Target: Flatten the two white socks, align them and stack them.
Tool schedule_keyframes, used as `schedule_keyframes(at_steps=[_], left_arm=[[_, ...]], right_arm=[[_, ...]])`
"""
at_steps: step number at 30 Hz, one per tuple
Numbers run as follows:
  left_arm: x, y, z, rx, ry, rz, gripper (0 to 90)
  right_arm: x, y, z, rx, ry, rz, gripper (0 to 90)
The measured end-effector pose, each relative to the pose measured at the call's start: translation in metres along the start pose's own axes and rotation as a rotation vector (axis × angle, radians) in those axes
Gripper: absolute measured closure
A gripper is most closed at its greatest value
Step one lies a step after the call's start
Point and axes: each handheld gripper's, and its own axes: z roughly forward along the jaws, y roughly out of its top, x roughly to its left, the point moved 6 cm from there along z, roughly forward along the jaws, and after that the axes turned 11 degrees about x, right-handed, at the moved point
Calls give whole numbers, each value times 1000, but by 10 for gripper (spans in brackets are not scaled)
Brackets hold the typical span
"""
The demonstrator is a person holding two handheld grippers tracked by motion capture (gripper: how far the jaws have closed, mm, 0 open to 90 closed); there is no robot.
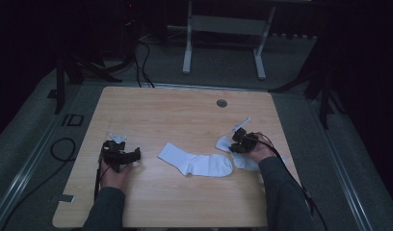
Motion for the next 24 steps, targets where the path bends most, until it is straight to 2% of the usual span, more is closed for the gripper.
schedule_keyframes(at_steps=[12, 13, 20, 24], left_arm=[[0, 0, 0, 0, 0, 0, 145], [0, 0, 0, 0, 0, 0, 145], [0, 0, 0, -3, 0, -2, 145], [0, 0, 0, -3, -1, -3, 145]], right_arm=[[5, -2, -34, -36, -33, -10, 833], [7, -2, -42, -48, -37, -15, 833], [16, 1, -66, -75, -60, -45, 833], [23, 5, -79, -93, -56, -64, 833]])
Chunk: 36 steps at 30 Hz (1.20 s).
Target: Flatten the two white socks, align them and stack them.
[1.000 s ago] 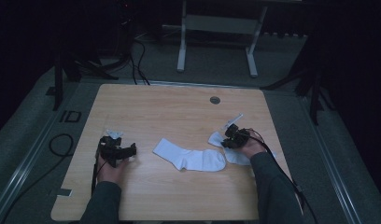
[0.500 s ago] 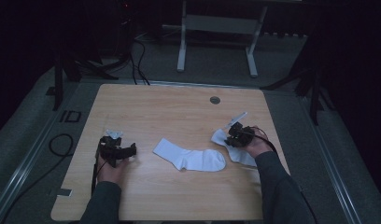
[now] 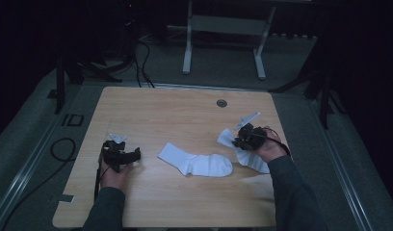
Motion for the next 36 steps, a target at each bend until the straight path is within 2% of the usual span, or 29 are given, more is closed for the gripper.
schedule_keyframes(at_steps=[6, 17, 30, 36], left_arm=[[0, 0, 0, 0, 0, 0, 145], [0, 0, 0, 1, 0, 1, 146], [0, 0, 0, 4, 0, 3, 145], [0, 0, 0, 4, 0, 2, 145]], right_arm=[[9, 8, -15, -27, 8, -25, 833], [21, 17, -24, -38, 19, -52, 832], [31, 28, -43, -64, 18, -92, 832], [36, 37, -58, -86, 20, -114, 832]])
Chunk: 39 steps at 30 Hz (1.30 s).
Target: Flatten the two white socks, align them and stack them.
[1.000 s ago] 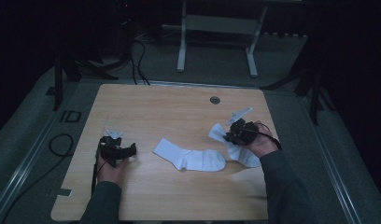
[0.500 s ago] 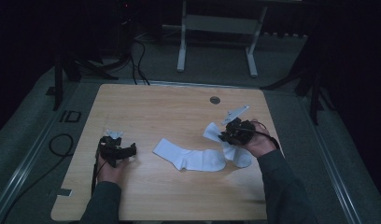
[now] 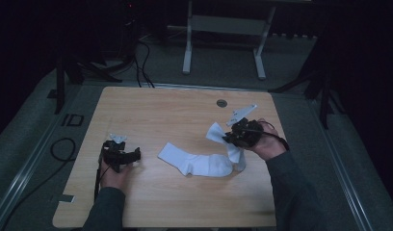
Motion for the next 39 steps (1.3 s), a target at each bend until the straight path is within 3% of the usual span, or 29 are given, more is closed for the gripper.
schedule_keyframes(at_steps=[16, 22, 27, 39], left_arm=[[0, 0, 0, -3, 0, -1, 145], [0, 0, 0, -3, 0, -3, 145], [0, 0, 0, 0, 0, 1, 145], [0, 0, 0, 0, 0, 0, 145]], right_arm=[[16, 41, -30, -70, 3, -76, 830], [29, 50, -9, -51, 41, -98, 829], [42, 59, 21, -23, 81, -106, 827], [56, 63, 84, 15, 138, -11, 824]])
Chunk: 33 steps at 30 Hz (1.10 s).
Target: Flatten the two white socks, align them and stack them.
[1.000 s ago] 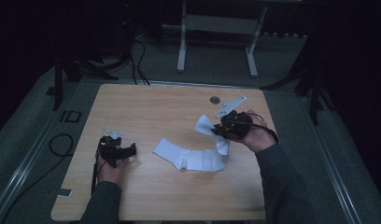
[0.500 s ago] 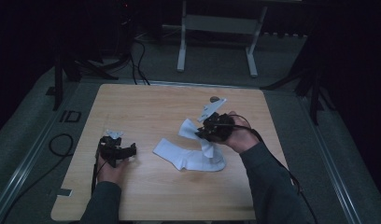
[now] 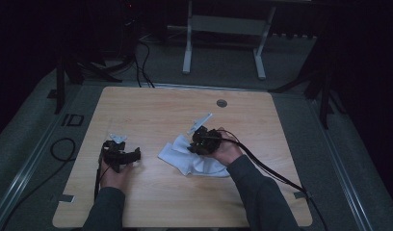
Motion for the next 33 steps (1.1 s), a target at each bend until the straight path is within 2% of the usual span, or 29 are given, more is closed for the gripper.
schedule_keyframes(at_steps=[2, 3, 7, 8, 12, 19, 27, 28, 31, 33], left_arm=[[0, 0, 0, 0, 1, 0, 145], [0, 0, 0, -1, 0, -1, 145], [0, 0, 0, -4, 0, -3, 145], [0, 0, 0, -4, 1, -2, 145], [0, 0, 0, -5, 1, -2, 145], [0, 0, 0, -5, 1, -1, 146], [0, 0, 0, -4, 1, -1, 145], [0, 0, 0, -4, 1, -1, 145], [0, 0, 0, -5, 1, -2, 145], [0, 0, 0, -5, 1, -2, 145]], right_arm=[[1, 1, 4, 3, 0, 3, 824], [2, 3, 12, 1, 10, 12, 823], [1, 5, 25, 4, 15, 33, 822], [0, 6, 34, 14, 10, 41, 822], [-1, 8, 48, 14, 21, 67, 822], [0, 15, 53, -18, 42, 85, 822], [1, 15, 62, -17, 49, 92, 818], [1, 16, 64, -19, 55, 88, 802], [1, 18, 68, -51, 61, 83, 638], [0, 19, 66, -71, 68, 95, 593]])
